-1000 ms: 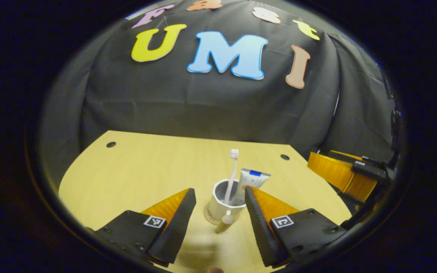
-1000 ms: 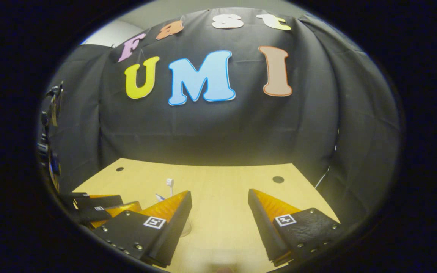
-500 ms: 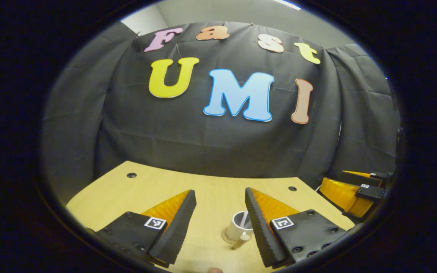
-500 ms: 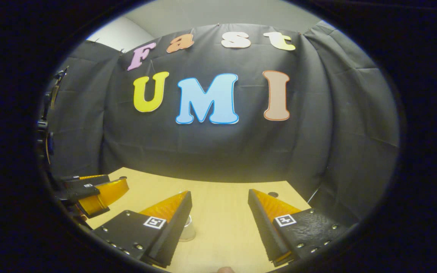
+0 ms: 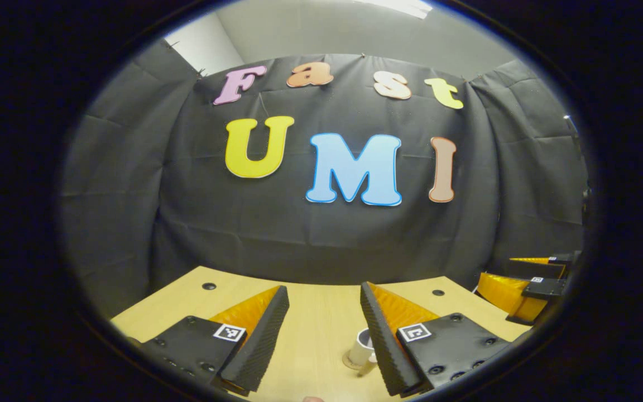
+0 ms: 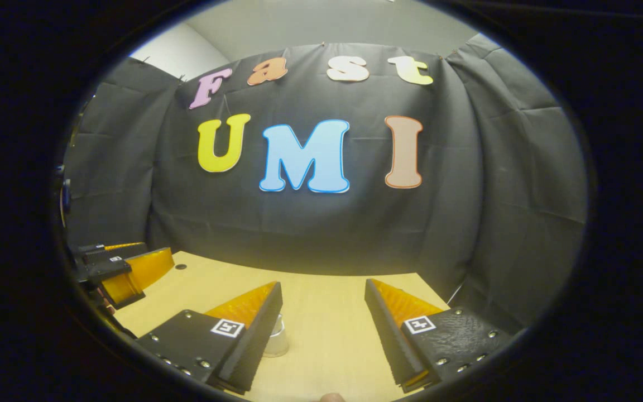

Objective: Put the toothbrush and toothpaste on the desktop into the cup, then pick up the cup and place it on the coaster on the desktop.

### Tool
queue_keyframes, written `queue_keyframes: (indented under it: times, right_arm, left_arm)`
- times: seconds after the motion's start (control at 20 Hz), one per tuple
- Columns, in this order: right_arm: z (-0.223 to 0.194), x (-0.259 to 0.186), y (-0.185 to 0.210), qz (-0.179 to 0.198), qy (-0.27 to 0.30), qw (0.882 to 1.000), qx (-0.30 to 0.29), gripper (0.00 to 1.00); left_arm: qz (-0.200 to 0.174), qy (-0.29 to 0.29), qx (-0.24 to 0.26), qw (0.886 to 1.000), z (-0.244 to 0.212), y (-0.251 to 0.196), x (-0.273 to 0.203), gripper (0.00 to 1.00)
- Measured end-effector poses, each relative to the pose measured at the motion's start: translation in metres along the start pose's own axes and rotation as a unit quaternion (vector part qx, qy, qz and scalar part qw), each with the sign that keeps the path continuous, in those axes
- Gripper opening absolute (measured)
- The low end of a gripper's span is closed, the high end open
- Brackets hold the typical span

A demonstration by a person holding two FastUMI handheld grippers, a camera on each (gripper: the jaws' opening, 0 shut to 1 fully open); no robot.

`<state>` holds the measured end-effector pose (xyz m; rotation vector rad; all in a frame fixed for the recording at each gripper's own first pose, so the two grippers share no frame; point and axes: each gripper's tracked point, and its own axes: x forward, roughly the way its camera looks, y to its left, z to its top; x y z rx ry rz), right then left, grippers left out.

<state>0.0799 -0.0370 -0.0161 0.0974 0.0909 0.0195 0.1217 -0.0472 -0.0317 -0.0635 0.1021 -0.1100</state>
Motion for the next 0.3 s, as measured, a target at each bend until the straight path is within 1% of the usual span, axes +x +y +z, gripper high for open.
queue_keyframes:
  times: [0.3]
  right_arm:
    - [0.013,-0.006,-0.007,0.000,-0.016,1.000,-0.003,0.88]
  left_arm:
    - [0.014,-0.014,-0.010,1.000,0.012,0.002,-0.015,0.85]
